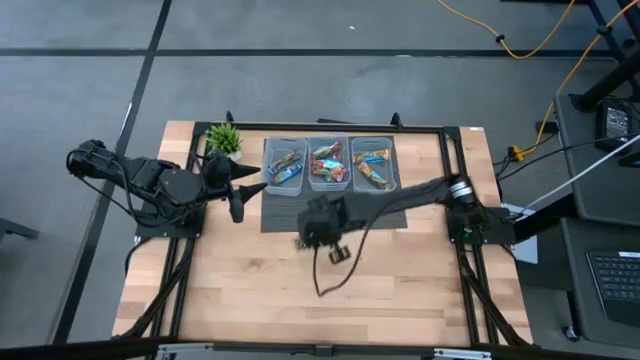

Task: Pick and place Granola Bars by type
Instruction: Put the yellow granola bar into the right transparent bin

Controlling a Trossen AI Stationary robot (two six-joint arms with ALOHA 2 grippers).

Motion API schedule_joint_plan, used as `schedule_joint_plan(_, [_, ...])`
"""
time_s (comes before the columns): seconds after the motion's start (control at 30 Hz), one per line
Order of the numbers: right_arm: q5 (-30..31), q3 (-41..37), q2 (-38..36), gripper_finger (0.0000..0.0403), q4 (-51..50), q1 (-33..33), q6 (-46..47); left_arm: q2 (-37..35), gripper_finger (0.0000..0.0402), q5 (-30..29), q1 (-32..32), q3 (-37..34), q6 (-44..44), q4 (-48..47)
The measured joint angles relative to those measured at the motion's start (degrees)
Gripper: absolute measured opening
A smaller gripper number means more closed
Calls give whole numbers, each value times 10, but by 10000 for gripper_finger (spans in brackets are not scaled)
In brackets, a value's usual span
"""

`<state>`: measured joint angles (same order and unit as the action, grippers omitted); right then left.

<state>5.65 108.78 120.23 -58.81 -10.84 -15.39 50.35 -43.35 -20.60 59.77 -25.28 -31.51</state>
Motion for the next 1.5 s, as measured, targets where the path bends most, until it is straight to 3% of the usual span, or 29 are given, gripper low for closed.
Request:
schedule_joint_plan(0.2, [1,0,-120,56,-48,41,63,0,214,0,0,0,0,4])
schedule_joint_plan(0.33, [37,0,-204,70,-75,61,101,0,214,-2,0,0,0,4])
schedule_joint_plan(0.43, [76,0,-258,57,-78,73,111,0,214,-4,0,0,0,4])
schedule_joint_plan(0.6, [78,1,-311,46,-74,100,110,0,214,-9,0,0,-3,4])
schedule_joint_plan(0.8, [78,1,-332,65,-93,157,113,0,214,-20,0,0,-12,4])
schedule_joint_plan(1.0, [78,1,-328,43,-140,267,45,0,214,-20,0,0,-16,4])
schedule_joint_plan(1.17, [48,1,-315,56,-136,358,2,0,214,-20,0,0,-16,4])
schedule_joint_plan(1.37, [23,-11,-294,57,-143,407,1,0,214,-21,0,0,-20,4])
schedule_joint_plan(1.5, [-15,-68,-282,42,-130,426,4,0,214,-21,0,0,-21,4])
